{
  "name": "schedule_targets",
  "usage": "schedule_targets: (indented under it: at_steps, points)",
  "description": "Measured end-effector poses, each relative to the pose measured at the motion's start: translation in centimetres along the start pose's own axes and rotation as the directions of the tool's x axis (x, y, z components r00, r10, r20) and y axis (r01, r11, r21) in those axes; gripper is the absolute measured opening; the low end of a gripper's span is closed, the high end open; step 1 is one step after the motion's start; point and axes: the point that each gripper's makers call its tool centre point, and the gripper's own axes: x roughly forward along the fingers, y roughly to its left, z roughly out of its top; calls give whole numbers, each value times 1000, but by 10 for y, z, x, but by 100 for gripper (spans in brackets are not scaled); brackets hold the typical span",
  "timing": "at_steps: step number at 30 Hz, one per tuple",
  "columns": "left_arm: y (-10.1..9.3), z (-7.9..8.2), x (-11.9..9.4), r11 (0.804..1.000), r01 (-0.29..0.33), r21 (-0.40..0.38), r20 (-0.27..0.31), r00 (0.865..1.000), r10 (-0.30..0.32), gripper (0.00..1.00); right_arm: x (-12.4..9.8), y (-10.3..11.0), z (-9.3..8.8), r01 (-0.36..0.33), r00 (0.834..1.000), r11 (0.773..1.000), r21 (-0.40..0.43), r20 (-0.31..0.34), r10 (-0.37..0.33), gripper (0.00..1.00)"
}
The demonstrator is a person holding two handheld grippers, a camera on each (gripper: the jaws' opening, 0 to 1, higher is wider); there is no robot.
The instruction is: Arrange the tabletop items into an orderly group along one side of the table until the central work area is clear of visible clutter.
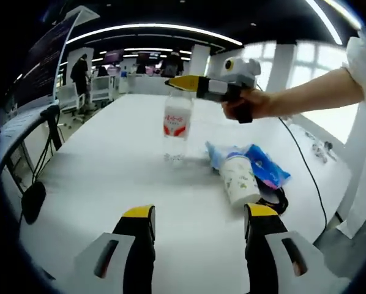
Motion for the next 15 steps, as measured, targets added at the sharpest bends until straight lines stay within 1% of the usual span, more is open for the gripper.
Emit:
schedule_targets:
  at_steps: [1,3,4,6,10,15]
  points:
    - [0,-1,0,1000,3,-25,-2,1000,-3,53,0,-1,-4,-4,1000,1000,-2,-8,4,23]
    - [2,-1,-1,999,-3,-33,1,1000,3,52,-1,-2,-8,-10,1000,1000,0,-19,10,23]
    - [2,0,-1,999,-6,-34,2,1000,6,52,-2,-1,-5,-24,1000,1000,13,3,24,23]
    - [1,0,-2,999,-8,-39,2,1000,8,52,-3,-3,-6,-25,1000,1000,8,-4,25,23]
    - [1,-1,-1,999,-7,-44,-3,1000,7,52,-2,1,-5,-61,998,998,5,-6,61,23]
    - [1,-2,-1,999,-10,-50,-5,1000,9,52,-6,3,-6,-110,994,994,3,-22,110,23]
